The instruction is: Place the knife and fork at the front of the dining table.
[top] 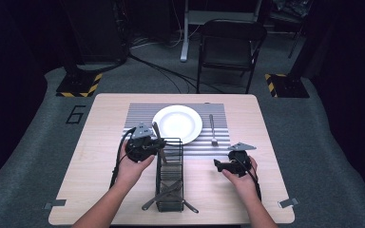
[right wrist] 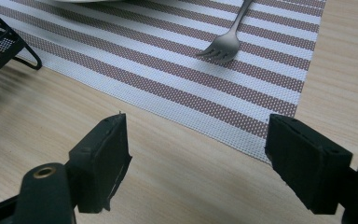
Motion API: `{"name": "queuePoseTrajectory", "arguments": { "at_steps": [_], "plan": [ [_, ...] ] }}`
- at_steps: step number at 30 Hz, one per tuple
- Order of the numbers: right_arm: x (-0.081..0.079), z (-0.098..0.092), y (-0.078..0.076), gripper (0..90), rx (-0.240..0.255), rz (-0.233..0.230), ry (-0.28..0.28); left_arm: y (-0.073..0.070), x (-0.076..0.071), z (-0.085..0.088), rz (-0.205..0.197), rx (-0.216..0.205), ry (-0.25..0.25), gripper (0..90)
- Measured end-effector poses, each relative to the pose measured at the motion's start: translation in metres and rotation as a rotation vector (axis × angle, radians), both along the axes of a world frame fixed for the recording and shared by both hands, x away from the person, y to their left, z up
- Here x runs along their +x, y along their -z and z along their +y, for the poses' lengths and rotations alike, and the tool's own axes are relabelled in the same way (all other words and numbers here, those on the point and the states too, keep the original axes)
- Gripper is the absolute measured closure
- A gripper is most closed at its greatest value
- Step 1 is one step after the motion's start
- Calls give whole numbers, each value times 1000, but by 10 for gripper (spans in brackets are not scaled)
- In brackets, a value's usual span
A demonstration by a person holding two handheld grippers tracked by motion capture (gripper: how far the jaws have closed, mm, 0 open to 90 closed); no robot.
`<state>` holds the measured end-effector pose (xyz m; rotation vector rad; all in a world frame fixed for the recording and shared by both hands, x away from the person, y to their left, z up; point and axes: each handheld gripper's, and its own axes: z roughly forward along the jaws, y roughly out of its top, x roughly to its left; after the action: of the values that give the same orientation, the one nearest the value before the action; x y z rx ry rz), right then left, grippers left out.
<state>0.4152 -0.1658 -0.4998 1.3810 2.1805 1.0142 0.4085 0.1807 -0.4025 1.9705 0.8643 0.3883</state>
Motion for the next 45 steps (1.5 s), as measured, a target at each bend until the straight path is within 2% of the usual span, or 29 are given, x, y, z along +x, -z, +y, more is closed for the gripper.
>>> {"name": "queuePoseTrajectory", "arguments": {
  "at_steps": [7, 9, 18, 25, 36, 45],
  "plan": [
    [1, -1, 1, 213, 5, 1, -3, 0, 5, -9, -10, 2, 12, 822],
    [1, -1, 1, 214, 6, 7, 2, 0, 7, -11, 1, -2, 12, 823],
    [1, -4, 1, 215, 13, 4, 6, -5, 8, -14, 0, 11, 25, 824],
    [2, -4, 2, 216, 16, 8, 5, -21, 6, -14, -1, -7, 36, 824],
    [1, -4, 1, 217, 16, 4, 8, -51, 2, -13, 5, 11, 38, 824],
    [2, -4, 2, 217, 12, 3, 8, -83, -5, -11, -26, 37, 35, 824]
  ]
}}
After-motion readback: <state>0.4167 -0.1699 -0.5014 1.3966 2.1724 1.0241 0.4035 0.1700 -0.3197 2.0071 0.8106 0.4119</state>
